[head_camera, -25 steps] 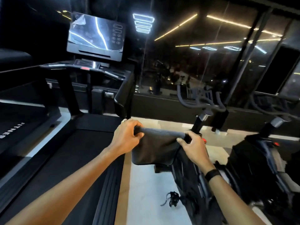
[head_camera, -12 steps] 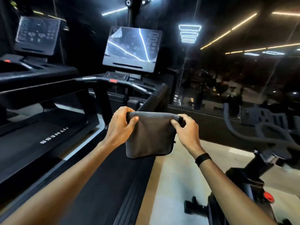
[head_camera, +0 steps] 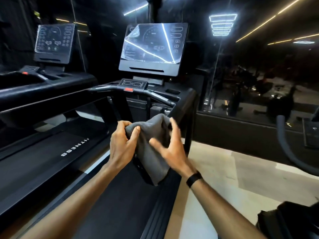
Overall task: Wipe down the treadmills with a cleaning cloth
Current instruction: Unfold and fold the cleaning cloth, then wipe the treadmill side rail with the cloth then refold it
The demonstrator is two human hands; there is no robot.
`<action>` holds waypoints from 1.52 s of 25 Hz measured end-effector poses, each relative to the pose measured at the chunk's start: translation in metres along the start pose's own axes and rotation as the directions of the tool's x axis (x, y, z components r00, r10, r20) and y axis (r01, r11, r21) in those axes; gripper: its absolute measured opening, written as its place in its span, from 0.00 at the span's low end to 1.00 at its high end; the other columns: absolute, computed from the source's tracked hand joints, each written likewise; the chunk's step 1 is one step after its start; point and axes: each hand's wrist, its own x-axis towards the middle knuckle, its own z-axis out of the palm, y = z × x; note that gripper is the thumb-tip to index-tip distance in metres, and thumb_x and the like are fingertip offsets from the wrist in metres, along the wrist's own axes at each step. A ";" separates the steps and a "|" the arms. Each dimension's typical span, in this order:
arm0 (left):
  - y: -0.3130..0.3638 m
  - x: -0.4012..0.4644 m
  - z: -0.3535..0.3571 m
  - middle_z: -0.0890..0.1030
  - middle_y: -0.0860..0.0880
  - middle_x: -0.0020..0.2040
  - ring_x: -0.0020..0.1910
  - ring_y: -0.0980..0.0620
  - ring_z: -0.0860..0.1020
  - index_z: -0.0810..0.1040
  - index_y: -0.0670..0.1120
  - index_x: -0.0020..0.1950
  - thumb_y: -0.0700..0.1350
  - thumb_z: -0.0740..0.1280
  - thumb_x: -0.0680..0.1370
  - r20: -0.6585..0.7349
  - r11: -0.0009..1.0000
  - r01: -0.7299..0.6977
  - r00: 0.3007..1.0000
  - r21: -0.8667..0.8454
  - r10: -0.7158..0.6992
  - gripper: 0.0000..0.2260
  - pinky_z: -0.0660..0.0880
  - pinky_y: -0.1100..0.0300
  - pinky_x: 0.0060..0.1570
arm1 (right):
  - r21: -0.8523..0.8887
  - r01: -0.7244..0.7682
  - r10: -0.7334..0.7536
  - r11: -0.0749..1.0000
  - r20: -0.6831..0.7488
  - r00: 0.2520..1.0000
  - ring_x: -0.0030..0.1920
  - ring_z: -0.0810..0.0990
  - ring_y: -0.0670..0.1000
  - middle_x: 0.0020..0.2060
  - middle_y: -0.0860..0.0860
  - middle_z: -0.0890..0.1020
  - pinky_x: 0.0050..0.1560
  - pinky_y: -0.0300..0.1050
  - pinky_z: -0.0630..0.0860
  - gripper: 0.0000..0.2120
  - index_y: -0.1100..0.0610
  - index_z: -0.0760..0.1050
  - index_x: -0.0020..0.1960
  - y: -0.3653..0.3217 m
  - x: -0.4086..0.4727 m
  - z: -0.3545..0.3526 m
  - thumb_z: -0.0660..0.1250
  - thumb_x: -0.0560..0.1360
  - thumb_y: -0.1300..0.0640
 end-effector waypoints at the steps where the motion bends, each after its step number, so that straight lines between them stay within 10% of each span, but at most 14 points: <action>1: -0.004 0.005 0.006 0.78 0.57 0.35 0.33 0.57 0.77 0.71 0.57 0.46 0.59 0.65 0.76 0.000 1.000 -0.008 1.000 -0.002 0.008 0.08 0.71 0.64 0.31 | -0.085 -0.024 0.030 0.996 0.078 0.997 0.78 0.57 0.48 0.79 0.48 0.54 0.76 0.48 0.61 0.54 0.45 0.48 0.81 0.006 0.000 0.012 0.70 0.65 0.28; 5: -0.019 0.021 0.028 0.79 0.56 0.36 0.31 0.56 0.77 0.71 0.57 0.42 0.57 0.65 0.77 -0.007 0.997 0.013 1.000 -0.074 -0.013 0.07 0.71 0.65 0.28 | -0.259 -0.062 0.068 0.964 0.017 0.998 0.78 0.56 0.51 0.78 0.49 0.53 0.76 0.54 0.59 0.52 0.40 0.53 0.79 0.014 0.012 0.040 0.63 0.61 0.21; 12: -0.037 0.030 0.055 0.75 0.55 0.30 0.29 0.59 0.72 0.72 0.46 0.38 0.55 0.67 0.76 -0.026 0.951 0.163 0.984 -0.262 -0.175 0.14 0.71 0.63 0.31 | -0.453 0.019 -0.170 0.891 -0.294 0.941 0.54 0.78 0.54 0.53 0.48 0.75 0.51 0.53 0.76 0.24 0.46 0.74 0.63 0.018 0.027 0.057 0.61 0.68 0.44; 18: -0.038 0.026 0.056 0.83 0.54 0.40 0.40 0.55 0.79 0.79 0.49 0.47 0.56 0.61 0.79 -0.035 0.912 0.249 0.961 -0.326 -0.275 0.13 0.74 0.62 0.42 | -0.413 -0.105 -0.046 0.905 -0.339 0.940 0.53 0.78 0.60 0.51 0.53 0.75 0.49 0.58 0.76 0.18 0.49 0.78 0.59 0.038 0.084 0.049 0.64 0.69 0.49; 25: -0.029 -0.003 0.042 0.83 0.57 0.53 0.52 0.59 0.80 0.78 0.55 0.58 0.66 0.56 0.77 0.130 0.907 0.317 0.948 -0.277 -0.292 0.21 0.71 0.73 0.47 | -0.123 -0.131 0.069 0.984 -0.412 0.909 0.50 0.78 0.53 0.50 0.50 0.74 0.52 0.54 0.76 0.16 0.49 0.77 0.57 0.071 0.107 0.029 0.65 0.71 0.50; 29: -0.027 -0.009 0.040 0.81 0.59 0.57 0.54 0.61 0.79 0.76 0.61 0.59 0.71 0.53 0.73 0.201 0.863 0.420 0.905 -0.282 -0.374 0.24 0.71 0.62 0.53 | 0.122 -0.186 0.219 0.975 -0.400 0.890 0.58 0.72 0.45 0.60 0.49 0.72 0.59 0.37 0.66 0.31 0.61 0.70 0.71 0.093 0.041 0.024 0.61 0.71 0.47; 32: -0.031 -0.005 0.043 0.82 0.58 0.56 0.53 0.59 0.80 0.78 0.63 0.56 0.71 0.52 0.74 0.184 0.851 0.433 0.901 -0.298 -0.393 0.22 0.71 0.57 0.53 | 0.335 -0.254 0.386 0.907 -0.426 0.819 0.51 0.73 0.41 0.60 0.54 0.71 0.56 0.32 0.68 0.25 0.62 0.67 0.70 0.084 -0.029 0.055 0.63 0.75 0.55; 35: -0.037 -0.004 0.045 0.84 0.53 0.54 0.51 0.54 0.81 0.80 0.59 0.55 0.72 0.53 0.74 0.139 0.839 0.422 0.906 -0.345 -0.399 0.25 0.72 0.56 0.52 | 0.101 -0.088 0.130 0.991 -0.576 0.807 0.53 0.76 0.52 0.55 0.53 0.74 0.55 0.42 0.72 0.23 0.59 0.76 0.61 0.044 -0.041 0.079 0.64 0.69 0.52; 38: -0.041 -0.004 0.046 0.84 0.45 0.51 0.54 0.44 0.82 0.81 0.49 0.53 0.72 0.54 0.76 0.160 0.808 0.409 0.912 -0.424 -0.377 0.29 0.77 0.52 0.55 | -0.246 0.092 -0.181 0.965 -0.367 0.912 0.50 0.78 0.53 0.50 0.52 0.75 0.47 0.46 0.75 0.19 0.52 0.82 0.57 0.028 0.015 0.067 0.64 0.69 0.48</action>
